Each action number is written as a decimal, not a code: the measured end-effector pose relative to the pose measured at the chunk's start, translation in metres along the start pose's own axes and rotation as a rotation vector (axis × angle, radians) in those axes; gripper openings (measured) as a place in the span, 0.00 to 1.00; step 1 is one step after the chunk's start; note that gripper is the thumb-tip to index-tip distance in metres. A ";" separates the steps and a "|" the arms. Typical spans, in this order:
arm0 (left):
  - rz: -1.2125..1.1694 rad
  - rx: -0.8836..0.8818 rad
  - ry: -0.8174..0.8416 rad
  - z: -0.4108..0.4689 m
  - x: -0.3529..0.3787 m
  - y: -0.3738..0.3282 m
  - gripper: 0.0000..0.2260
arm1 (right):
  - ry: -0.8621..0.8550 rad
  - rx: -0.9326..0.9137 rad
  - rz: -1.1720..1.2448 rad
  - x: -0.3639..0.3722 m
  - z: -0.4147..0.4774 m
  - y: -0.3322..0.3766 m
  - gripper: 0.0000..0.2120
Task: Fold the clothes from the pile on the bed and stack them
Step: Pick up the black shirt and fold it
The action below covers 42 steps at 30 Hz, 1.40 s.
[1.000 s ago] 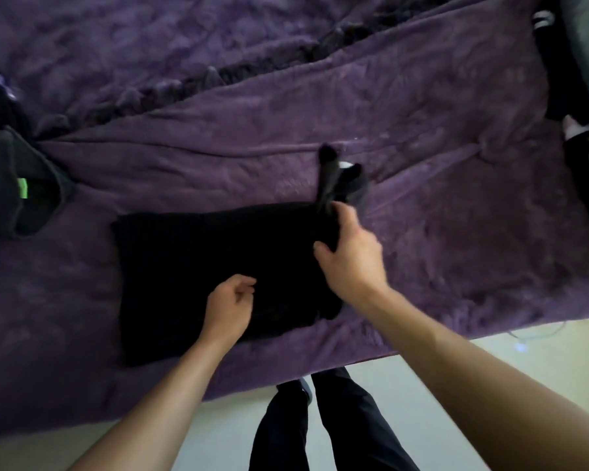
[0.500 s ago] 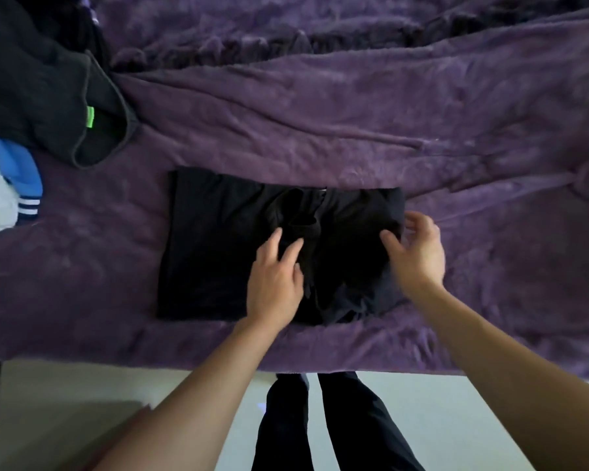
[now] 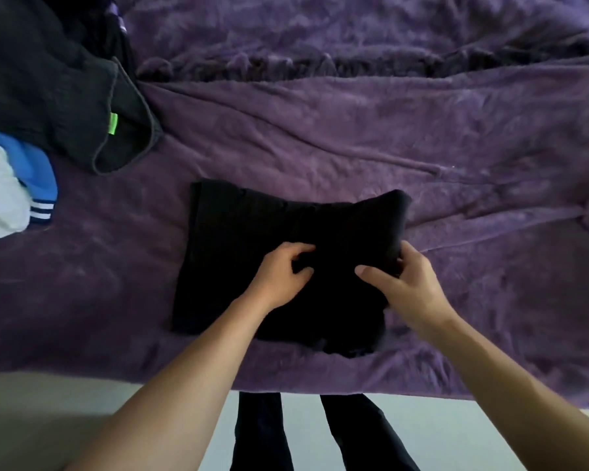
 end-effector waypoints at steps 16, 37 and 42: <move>-0.022 -0.250 -0.520 -0.149 -0.172 0.153 0.09 | 0.294 0.002 -0.662 0.280 0.105 0.038 0.21; 1.011 0.123 0.020 0.053 -0.180 0.046 0.41 | -0.004 0.006 -1.108 0.124 0.162 0.038 0.49; 0.950 -0.037 0.226 0.061 -0.172 0.043 0.36 | 0.219 0.264 -1.274 0.137 0.171 0.044 0.36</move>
Point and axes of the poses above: each hand's wrist, its own z-axis towards the middle knuckle, its own x-axis out of the palm, y = z × x, the point moved 7 cm from there along z, towards the middle knuckle, and after that the axes turned 12 degrees about y, right-handed, at the moved point
